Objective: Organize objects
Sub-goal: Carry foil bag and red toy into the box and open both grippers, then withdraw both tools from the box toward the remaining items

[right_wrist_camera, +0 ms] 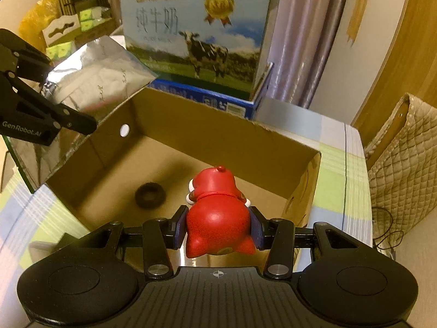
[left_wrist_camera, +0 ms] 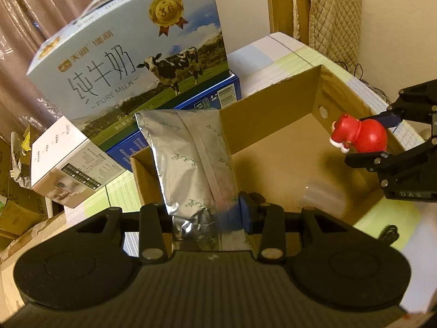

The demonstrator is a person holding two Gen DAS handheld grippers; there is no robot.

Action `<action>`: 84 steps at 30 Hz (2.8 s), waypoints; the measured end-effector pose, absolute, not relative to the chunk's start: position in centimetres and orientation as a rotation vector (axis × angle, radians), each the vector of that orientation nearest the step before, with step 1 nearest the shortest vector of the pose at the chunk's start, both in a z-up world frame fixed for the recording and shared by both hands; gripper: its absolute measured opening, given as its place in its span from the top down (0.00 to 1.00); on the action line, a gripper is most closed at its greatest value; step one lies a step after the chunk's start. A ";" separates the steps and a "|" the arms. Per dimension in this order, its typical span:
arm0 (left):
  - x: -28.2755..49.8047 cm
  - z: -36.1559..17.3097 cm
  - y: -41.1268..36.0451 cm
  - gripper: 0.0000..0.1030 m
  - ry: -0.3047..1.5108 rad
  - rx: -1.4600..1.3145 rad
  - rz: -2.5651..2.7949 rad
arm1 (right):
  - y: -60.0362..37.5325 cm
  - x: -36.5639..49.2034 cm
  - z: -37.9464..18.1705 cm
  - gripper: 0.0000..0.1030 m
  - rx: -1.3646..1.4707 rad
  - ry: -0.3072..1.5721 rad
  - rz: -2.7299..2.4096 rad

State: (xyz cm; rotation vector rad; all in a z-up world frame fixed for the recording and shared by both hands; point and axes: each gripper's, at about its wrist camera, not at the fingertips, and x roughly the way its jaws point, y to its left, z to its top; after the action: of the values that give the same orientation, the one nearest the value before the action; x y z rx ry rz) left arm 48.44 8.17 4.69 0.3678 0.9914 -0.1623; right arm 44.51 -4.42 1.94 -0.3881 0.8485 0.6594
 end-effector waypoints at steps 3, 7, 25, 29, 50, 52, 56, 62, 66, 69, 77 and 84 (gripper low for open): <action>49.3 3.4 8.2 0.66 0.998 0.384 -0.167 | -4.4 45.3 0.7 0.58 -0.388 0.868 0.655; 50.0 1.9 8.4 0.66 1.009 0.381 -0.166 | -4.3 45.6 -0.7 0.58 -0.391 0.887 0.655; 49.0 1.1 9.6 0.50 0.974 0.338 -0.140 | -5.0 46.7 -1.6 0.49 -0.345 0.857 0.617; 48.2 1.5 10.0 0.45 0.961 0.319 -0.134 | -5.4 46.5 -0.5 0.41 -0.334 0.826 0.614; 38.9 6.1 11.5 0.31 0.912 0.254 -0.101 | -8.1 38.0 5.0 0.41 -0.320 0.767 0.607; 37.5 6.4 11.4 0.30 0.910 0.253 -0.103 | -8.7 36.5 5.5 0.41 -0.312 0.760 0.609; 34.3 7.0 11.2 0.25 0.902 0.257 -0.099 | -9.8 33.4 6.3 0.41 -0.305 0.750 0.616; 29.6 6.8 12.0 0.18 0.906 0.231 -0.072 | -11.5 29.1 6.6 0.41 -0.257 0.760 0.622; 26.7 6.3 12.6 0.13 0.914 0.237 -0.040 | -12.3 26.4 6.6 0.41 -0.247 0.761 0.627; 24.5 6.0 12.9 0.09 0.917 0.234 -0.028 | -13.1 24.9 6.5 0.41 -0.196 0.776 0.629; 20.4 5.2 11.8 0.01 0.898 0.288 -0.033 | -13.6 21.4 5.7 0.41 -0.186 0.774 0.625; 19.4 2.5 10.0 0.01 0.896 0.414 -0.081 | -13.6 19.3 2.7 0.41 -0.176 0.823 0.628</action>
State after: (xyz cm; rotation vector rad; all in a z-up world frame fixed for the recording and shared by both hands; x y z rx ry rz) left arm 19.37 10.01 2.48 0.4136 0.8962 -0.0811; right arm 19.31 -13.57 2.73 -0.1761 0.8235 0.6278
